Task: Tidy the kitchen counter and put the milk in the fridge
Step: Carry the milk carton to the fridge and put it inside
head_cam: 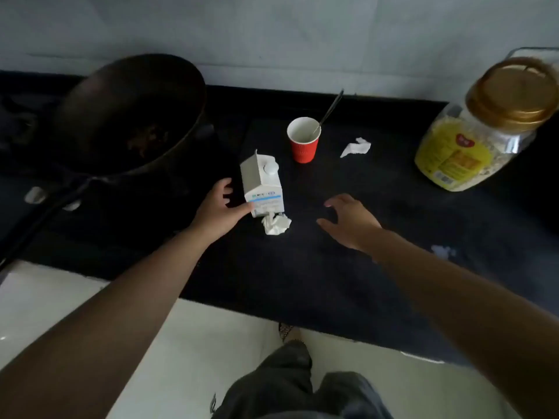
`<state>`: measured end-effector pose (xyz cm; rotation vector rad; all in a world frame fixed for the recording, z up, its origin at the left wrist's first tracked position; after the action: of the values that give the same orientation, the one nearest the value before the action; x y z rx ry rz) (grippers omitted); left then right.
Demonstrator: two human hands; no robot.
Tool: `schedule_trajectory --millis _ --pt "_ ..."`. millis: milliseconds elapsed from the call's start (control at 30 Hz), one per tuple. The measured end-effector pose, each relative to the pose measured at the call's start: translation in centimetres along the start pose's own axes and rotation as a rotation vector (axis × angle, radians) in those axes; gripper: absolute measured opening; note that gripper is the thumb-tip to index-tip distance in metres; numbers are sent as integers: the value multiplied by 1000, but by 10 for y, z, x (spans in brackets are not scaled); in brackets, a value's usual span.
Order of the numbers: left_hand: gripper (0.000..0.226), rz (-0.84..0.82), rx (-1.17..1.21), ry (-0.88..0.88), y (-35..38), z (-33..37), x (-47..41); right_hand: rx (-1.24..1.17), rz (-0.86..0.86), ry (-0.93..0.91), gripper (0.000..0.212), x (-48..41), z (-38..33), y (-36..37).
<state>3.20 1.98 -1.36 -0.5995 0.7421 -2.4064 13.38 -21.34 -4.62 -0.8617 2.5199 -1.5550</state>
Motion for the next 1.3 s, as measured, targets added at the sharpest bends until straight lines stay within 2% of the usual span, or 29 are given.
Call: schedule_trajectory --millis 100,233,433,633,800,1000,1167,1300 --pt "83 -5 151 43 7 5 -11 87 12 22 62 -17 1 10" --pt "73 -53 285 57 21 0 -23 181 59 -5 69 -32 3 22" --pt "71 -59 275 72 23 2 -36 244 86 -38 68 -29 11 35" --pt "83 -113 282 103 27 3 -42 233 77 -25 67 -28 13 38" --pt "73 -64 307 79 28 4 -43 236 82 -9 65 -26 10 41" --pt "73 12 328 72 27 7 -33 225 25 3 67 -29 9 29" --pt "71 90 341 114 11 28 -7 86 78 26 69 -5 5 2" --pt "77 161 366 136 2 39 43 -2 71 -30 62 45 10 -23"
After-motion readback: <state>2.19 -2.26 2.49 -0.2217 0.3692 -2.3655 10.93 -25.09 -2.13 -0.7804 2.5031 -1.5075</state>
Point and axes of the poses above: each hand's wrist, its own x-axis away from the middle knuckle, its own y-axis out of the palm, z = x × y, the point moved 4 cm from there along -x, towards the middle knuckle, and after that the axes turned 9 degrees about z, right-handed, at the moved point
